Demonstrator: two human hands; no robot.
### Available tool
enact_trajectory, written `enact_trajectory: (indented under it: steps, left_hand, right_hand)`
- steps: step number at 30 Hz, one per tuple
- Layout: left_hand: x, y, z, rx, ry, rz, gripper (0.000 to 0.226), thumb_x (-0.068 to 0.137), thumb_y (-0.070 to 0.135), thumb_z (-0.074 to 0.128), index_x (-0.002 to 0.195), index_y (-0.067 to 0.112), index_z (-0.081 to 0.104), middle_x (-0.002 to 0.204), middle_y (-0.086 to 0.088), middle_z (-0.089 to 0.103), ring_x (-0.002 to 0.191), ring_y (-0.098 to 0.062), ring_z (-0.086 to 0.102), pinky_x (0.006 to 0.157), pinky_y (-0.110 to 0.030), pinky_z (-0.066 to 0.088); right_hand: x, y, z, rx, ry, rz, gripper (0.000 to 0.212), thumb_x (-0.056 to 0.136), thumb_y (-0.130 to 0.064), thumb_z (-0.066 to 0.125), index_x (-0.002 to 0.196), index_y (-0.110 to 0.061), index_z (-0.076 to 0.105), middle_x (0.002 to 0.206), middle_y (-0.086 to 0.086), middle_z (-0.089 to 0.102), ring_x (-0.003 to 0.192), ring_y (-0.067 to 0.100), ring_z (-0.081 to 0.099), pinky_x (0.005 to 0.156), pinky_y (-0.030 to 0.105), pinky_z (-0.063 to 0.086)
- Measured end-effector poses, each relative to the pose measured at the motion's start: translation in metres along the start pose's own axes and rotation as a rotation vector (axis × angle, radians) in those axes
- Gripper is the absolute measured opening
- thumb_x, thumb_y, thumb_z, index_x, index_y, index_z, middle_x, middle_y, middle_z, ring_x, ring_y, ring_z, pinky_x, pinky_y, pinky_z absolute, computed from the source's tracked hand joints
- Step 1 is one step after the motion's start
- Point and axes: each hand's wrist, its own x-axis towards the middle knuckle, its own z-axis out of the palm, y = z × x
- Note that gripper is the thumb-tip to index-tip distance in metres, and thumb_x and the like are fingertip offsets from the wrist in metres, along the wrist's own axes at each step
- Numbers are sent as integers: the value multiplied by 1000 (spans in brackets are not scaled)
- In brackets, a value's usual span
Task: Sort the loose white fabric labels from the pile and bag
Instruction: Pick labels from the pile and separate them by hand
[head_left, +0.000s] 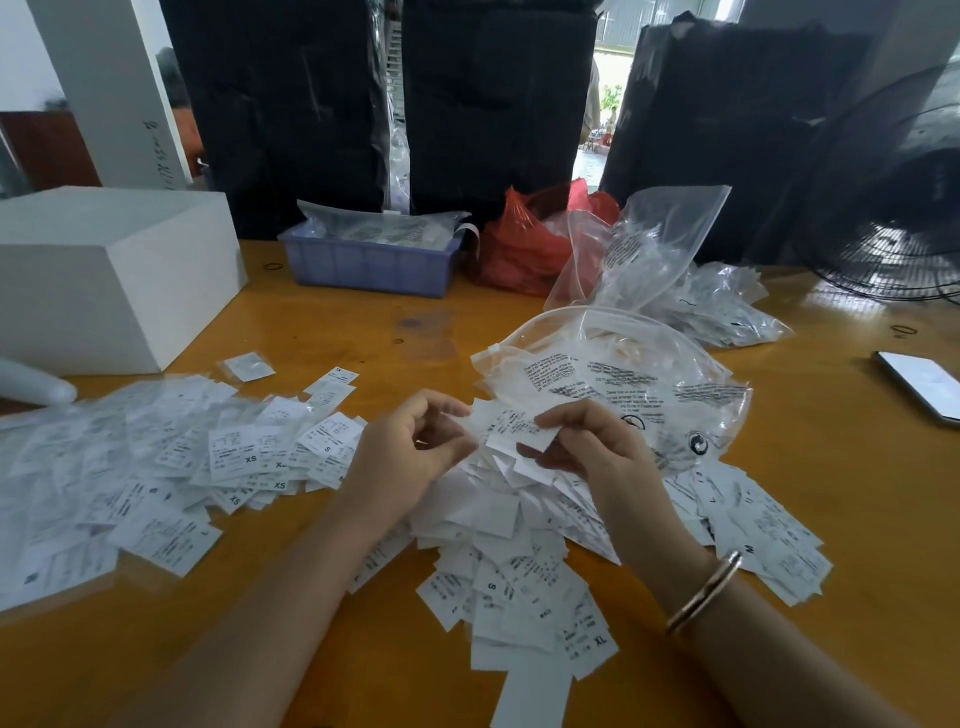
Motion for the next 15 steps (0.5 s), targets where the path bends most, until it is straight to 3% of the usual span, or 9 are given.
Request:
enact_trajectory:
  steps: [3, 5, 7, 11, 15]
  left_hand:
    - [-2, 1, 2, 107, -18, 73, 27, 76, 16, 77, 91, 33, 61, 75, 12, 70, 72, 4, 63, 65, -8, 47]
    - [-4, 3, 3, 160, -15, 103, 29, 76, 18, 77, 89, 37, 60, 74, 10, 68, 71, 3, 62, 65, -8, 47]
    - [-5, 4, 4, 197, -10, 158, 30, 77, 17, 76, 88, 39, 57, 73, 11, 66, 72, 1, 60, 66, -9, 47]
    - [-6, 6, 7, 236, -9, 204, 30, 80, 18, 74, 82, 41, 55, 70, 14, 61, 71, 2, 58, 65, -7, 46]
    - [-5, 6, 9, 288, -2, 209, 34, 81, 18, 73, 77, 43, 51, 69, 14, 60, 71, 3, 57, 64, -7, 45]
  right_hand:
    - [0, 3, 1, 120, -40, 13, 35, 96, -6, 43, 77, -17, 70, 78, 6, 66, 81, 29, 66, 71, 27, 55]
    - [0, 5, 2, 30, -11, -10, 19, 94, -22, 55, 81, -17, 68, 78, 1, 68, 79, 23, 67, 72, 28, 55]
    - [1, 6, 3, -96, 41, -50, 4, 89, -16, 64, 86, -19, 64, 73, -4, 70, 75, 16, 70, 69, 28, 55]
    - [-2, 4, 6, -96, 81, -177, 30, 89, -2, 60, 103, -29, 56, 85, 1, 72, 73, 14, 72, 65, 22, 56]
    - [-5, 0, 6, -133, 109, -309, 24, 87, 1, 62, 87, -23, 61, 81, -2, 73, 69, 11, 71, 59, 19, 55]
